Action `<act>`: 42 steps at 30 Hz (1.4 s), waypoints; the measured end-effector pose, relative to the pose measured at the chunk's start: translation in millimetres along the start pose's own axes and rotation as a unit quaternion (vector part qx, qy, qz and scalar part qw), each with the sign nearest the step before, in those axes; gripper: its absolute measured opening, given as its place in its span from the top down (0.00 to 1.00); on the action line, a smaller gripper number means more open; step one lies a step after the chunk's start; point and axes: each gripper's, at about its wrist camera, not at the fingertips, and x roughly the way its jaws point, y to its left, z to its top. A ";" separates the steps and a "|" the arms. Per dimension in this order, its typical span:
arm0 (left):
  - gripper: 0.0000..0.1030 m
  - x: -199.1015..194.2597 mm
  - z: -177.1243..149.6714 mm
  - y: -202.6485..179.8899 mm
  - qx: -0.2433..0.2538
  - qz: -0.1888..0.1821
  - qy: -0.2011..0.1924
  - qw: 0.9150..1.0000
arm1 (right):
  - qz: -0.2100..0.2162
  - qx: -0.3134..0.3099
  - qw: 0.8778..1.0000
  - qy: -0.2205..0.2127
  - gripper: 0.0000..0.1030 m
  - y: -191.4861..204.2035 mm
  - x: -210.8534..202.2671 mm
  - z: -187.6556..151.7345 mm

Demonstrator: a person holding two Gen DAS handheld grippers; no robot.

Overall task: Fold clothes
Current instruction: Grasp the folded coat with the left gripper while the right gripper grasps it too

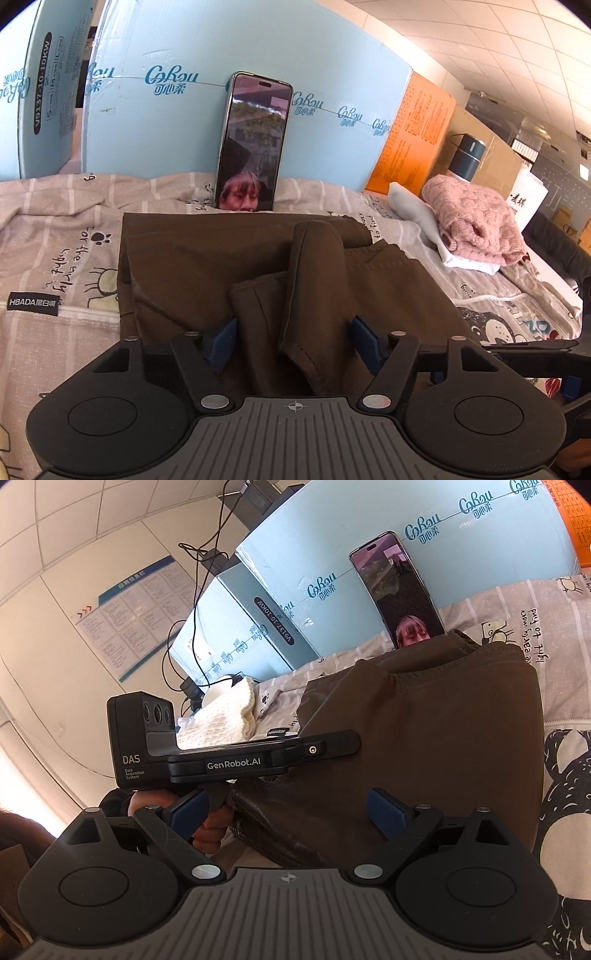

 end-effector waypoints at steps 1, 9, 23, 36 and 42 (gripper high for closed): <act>0.57 -1.8 0.5 -0.2 0.000 -0.004 -0.006 1.000 | 0.006 0.002 1.000 -0.004 0.09 -0.6 -1.4 0.4; 0.78 -23.3 6.1 -6.5 0.011 -0.025 -0.064 0.998 | 0.051 0.020 0.998 -0.038 0.09 -5.7 -12.7 3.3; 0.13 -32.9 6.8 32.7 -0.071 0.036 -0.063 0.995 | 0.030 0.043 0.993 -0.104 0.03 -18.1 -32.1 6.0; 0.11 -32.2 -2.7 81.2 -0.221 -0.001 -0.031 0.975 | -0.098 0.195 0.971 -0.101 0.03 -79.2 -37.7 12.7; 0.08 -28.9 -6.8 88.5 -0.259 -0.025 -0.034 0.965 | -0.120 0.169 0.975 -0.078 0.03 -68.9 -27.6 12.0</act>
